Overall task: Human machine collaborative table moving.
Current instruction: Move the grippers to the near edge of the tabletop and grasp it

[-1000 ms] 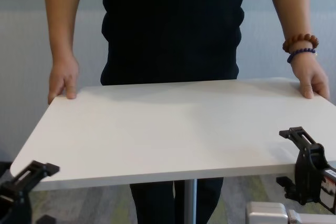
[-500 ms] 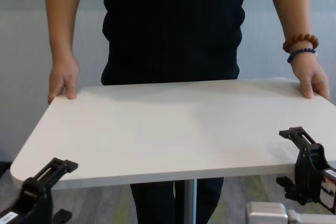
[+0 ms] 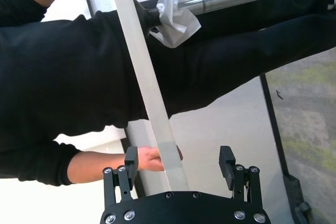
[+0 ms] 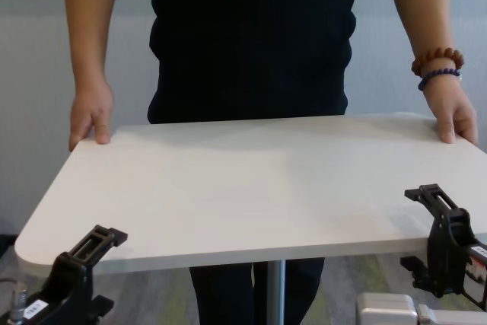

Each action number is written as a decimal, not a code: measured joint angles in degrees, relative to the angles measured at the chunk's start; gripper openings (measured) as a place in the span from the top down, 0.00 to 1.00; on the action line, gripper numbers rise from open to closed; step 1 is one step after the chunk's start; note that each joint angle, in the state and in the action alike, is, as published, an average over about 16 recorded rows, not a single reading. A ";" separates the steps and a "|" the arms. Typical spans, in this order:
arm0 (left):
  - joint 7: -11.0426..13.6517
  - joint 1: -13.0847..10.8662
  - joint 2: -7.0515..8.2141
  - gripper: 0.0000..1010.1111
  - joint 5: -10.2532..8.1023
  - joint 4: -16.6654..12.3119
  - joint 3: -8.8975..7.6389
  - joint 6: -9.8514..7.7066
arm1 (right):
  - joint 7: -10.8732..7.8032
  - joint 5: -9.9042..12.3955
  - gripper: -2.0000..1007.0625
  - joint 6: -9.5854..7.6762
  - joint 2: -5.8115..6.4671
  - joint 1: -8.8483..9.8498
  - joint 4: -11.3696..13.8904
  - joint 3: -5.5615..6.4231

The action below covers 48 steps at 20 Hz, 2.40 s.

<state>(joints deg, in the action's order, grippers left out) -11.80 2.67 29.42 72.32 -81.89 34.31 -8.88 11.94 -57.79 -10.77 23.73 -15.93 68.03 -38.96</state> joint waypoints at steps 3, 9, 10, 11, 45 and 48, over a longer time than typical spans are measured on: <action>0.25 0.74 -0.42 0.01 0.57 0.62 0.60 -0.59 | 0.00 0.00 0.00 0.00 0.00 0.00 0.00 0.00; 0.66 1.98 -1.11 0.01 0.98 1.62 1.52 -1.11 | 0.00 0.00 0.00 0.00 0.00 0.00 0.00 0.00; 0.70 2.17 -1.22 0.01 0.96 1.80 1.63 -1.13 | 0.00 0.00 0.00 0.00 0.00 0.00 0.00 0.00; 0.72 2.36 -1.32 0.01 0.94 1.98 1.72 -1.15 | 0.00 0.00 0.00 0.00 0.00 0.00 0.00 0.00; -0.62 4.71 -3.20 0.03 -0.26 5.60 2.46 -1.38 | 0.00 0.00 0.01 0.00 0.00 0.00 0.00 0.00; -0.58 4.71 -3.17 0.07 -0.24 5.58 2.47 -1.35 | 0.00 0.00 0.02 0.00 0.00 0.00 0.00 0.00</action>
<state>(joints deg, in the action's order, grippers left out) -12.38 7.38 26.25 72.08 -76.31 36.78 -10.23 11.94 -57.79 -10.77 23.73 -15.93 68.03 -38.96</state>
